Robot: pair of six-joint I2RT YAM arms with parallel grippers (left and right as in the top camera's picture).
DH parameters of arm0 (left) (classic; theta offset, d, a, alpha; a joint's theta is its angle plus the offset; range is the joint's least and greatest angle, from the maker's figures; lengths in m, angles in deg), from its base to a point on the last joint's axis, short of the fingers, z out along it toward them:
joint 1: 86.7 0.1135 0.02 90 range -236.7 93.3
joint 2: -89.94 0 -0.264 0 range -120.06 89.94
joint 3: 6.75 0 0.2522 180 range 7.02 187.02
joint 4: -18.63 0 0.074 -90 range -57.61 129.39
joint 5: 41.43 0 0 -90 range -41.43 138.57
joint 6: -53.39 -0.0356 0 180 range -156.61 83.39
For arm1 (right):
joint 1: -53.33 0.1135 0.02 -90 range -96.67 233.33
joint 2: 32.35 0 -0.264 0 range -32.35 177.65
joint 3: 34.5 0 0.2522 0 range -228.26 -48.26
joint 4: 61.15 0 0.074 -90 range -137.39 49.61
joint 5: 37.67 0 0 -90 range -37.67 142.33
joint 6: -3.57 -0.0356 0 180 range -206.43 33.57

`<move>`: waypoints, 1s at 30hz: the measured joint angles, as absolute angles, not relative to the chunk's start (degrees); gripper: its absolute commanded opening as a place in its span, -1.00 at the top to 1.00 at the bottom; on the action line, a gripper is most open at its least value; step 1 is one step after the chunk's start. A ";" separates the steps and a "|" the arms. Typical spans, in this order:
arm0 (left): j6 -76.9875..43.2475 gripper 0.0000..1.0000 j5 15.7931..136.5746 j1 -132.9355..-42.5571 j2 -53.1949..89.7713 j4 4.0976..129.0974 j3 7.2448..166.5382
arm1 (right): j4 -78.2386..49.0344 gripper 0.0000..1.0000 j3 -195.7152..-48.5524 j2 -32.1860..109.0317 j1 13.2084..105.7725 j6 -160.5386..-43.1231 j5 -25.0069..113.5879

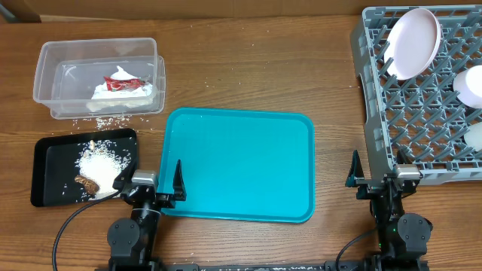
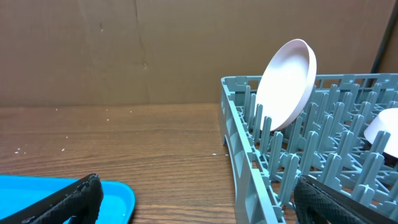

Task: Sort waste into correct bins and load items into the dishwasher

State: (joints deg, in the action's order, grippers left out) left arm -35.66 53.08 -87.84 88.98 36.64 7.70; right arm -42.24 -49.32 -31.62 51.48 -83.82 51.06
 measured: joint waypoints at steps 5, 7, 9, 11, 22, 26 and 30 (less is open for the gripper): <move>-35.28 -1.00 52.25 -87.84 88.98 36.69 7.70 | -42.22 -1.00 -49.32 -31.62 51.48 -83.80 51.06; -35.28 -1.00 52.16 -87.84 88.98 36.71 7.68 | -42.24 -1.00 -49.32 -31.62 51.48 -83.84 51.06; -35.28 -1.00 52.16 -87.84 88.98 36.69 7.68 | -42.22 -1.00 -49.32 -31.62 51.48 -83.80 51.03; -35.28 -1.00 52.16 -87.84 88.98 36.71 7.68 | -42.22 -1.00 -49.32 -31.62 51.48 -83.84 51.06; -35.28 -1.00 51.99 -87.84 88.98 36.71 7.68 | -42.22 -1.00 -49.32 -31.62 51.48 -83.82 51.06; -35.28 -1.00 51.97 -87.84 88.98 36.71 7.68 | -42.22 -1.00 -49.32 -31.62 51.50 -83.82 51.03; -35.28 -0.99 51.97 -87.84 88.98 36.71 7.68 | -42.24 -1.00 -49.32 -31.62 51.48 -83.80 51.06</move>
